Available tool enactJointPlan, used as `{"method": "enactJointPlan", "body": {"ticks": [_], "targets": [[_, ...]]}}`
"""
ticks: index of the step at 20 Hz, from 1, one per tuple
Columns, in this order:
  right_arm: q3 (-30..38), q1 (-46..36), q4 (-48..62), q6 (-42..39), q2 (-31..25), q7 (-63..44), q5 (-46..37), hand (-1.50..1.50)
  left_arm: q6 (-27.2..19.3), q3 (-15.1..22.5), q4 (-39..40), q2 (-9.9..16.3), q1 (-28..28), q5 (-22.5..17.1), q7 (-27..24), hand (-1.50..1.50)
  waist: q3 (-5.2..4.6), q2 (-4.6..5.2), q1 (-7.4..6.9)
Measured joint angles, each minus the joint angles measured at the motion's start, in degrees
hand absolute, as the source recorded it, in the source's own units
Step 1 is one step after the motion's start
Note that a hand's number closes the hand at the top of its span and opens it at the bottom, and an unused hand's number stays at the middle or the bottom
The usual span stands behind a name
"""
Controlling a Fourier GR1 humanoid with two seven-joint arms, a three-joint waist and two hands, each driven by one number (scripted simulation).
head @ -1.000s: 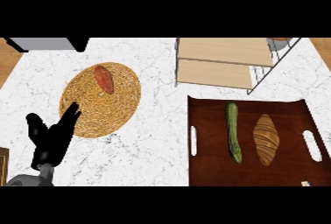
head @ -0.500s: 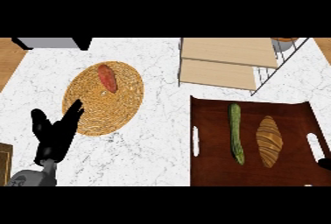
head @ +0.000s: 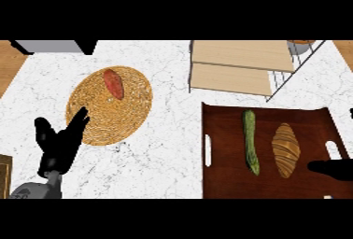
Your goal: Pick the croissant from the tray and place it in the tiered shelf
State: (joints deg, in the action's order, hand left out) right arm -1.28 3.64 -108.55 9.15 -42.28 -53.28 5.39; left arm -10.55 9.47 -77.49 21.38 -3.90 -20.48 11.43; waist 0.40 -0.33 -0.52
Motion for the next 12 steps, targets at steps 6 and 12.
{"method": "enactJointPlan", "body": {"ticks": [6, 12], "targets": [[-4.08, -1.82, 1.95, 1.49, 4.40, -3.01, -7.91, -1.50, 1.89, -1.57, -0.64, 0.11, 0.77, 0.36, 0.75, 0.00, -0.01, -0.01, 0.19], [-4.51, -3.14, 3.95, 0.63, 7.11, -3.97, -11.58, -1.50, 1.81, -2.64, -0.07, -1.54, 0.50, 2.15, 0.46, 0.00, 0.07, -0.09, 0.39]]}}
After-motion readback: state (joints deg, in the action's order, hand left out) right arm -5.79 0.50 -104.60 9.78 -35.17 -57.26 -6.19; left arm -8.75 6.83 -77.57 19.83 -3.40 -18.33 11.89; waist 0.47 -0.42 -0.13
